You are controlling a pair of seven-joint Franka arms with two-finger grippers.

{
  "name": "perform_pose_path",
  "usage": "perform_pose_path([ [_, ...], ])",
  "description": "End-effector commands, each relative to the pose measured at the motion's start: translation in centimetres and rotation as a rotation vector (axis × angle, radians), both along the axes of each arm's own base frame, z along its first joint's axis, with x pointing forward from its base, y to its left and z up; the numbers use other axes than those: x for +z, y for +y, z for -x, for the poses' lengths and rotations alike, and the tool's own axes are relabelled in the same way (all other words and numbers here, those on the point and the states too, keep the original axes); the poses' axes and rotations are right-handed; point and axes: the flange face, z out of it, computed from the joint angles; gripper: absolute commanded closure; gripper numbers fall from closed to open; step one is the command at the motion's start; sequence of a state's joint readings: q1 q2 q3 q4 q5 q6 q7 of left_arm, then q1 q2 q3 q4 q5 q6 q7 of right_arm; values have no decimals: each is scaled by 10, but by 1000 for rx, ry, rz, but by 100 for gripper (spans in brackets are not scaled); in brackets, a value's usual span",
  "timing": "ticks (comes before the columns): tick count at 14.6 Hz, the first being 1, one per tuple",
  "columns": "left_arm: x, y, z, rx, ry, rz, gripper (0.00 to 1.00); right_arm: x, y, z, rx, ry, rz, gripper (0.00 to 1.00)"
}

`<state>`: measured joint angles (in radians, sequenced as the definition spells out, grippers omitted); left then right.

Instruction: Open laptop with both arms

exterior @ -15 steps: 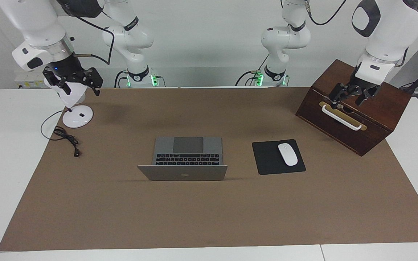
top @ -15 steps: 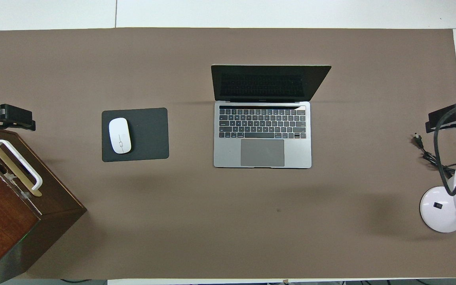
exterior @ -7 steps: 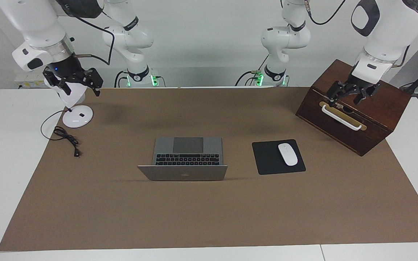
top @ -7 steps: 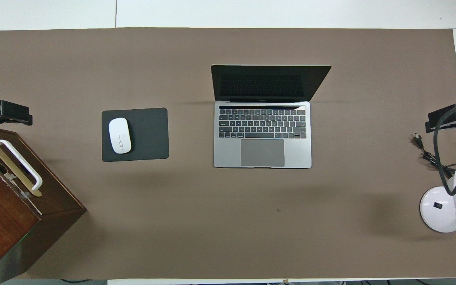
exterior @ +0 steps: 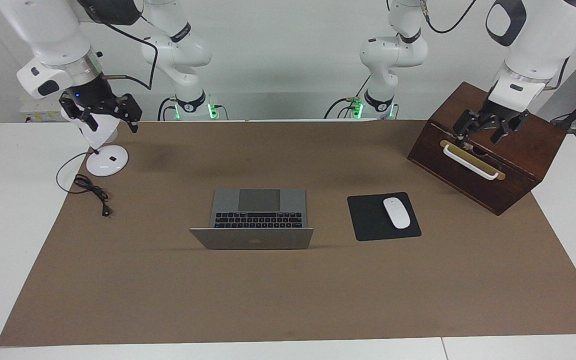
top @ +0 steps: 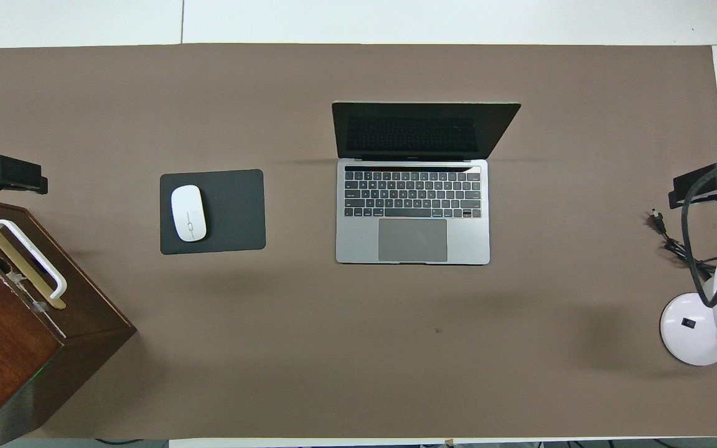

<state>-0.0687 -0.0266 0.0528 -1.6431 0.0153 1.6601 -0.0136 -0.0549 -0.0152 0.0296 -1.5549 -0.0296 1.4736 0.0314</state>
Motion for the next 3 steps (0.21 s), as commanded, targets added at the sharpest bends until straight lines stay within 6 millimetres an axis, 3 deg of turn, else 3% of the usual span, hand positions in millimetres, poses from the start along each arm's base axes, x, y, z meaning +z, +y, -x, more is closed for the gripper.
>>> perform_pose_path([
  [1,5,3,1,-13,-14,10,0,-2,-2,2,-10,14,9,0],
  [3,5,2,1,-14,-14,10,0,-2,-2,2,-10,14,8,0],
])
